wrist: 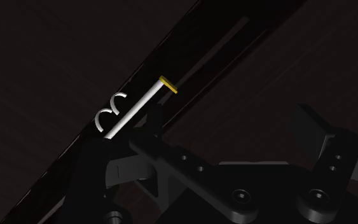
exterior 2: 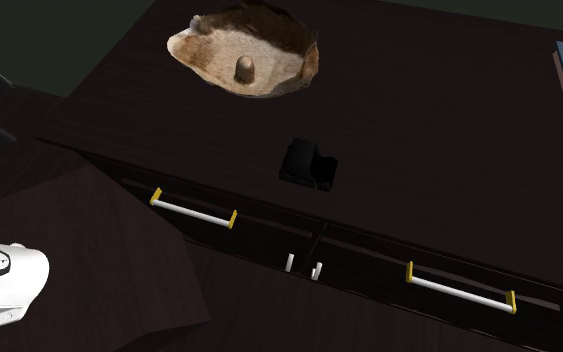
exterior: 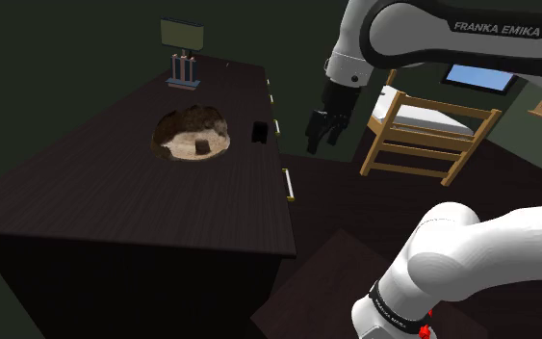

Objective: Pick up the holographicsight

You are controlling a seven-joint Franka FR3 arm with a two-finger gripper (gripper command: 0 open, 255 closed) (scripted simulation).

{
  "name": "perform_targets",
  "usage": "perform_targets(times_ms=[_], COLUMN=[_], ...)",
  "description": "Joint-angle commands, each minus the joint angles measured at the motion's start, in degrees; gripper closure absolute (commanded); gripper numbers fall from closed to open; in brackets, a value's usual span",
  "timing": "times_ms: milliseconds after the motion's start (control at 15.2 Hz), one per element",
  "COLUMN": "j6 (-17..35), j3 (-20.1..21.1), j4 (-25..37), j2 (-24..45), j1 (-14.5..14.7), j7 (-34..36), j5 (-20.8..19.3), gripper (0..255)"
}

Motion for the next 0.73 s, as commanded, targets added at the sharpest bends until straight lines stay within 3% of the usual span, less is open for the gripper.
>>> perform_targets(times_ms=[0, 660], j6=[0.0, 9.73], j3=[0.0, -0.42], j4=[0.0, 12.98], j2=[0.0, 23.11], j1=[0.0, -3.9], j7=[0.0, 6.02], j5=[0.0, -1.19], gripper=[0, 0])
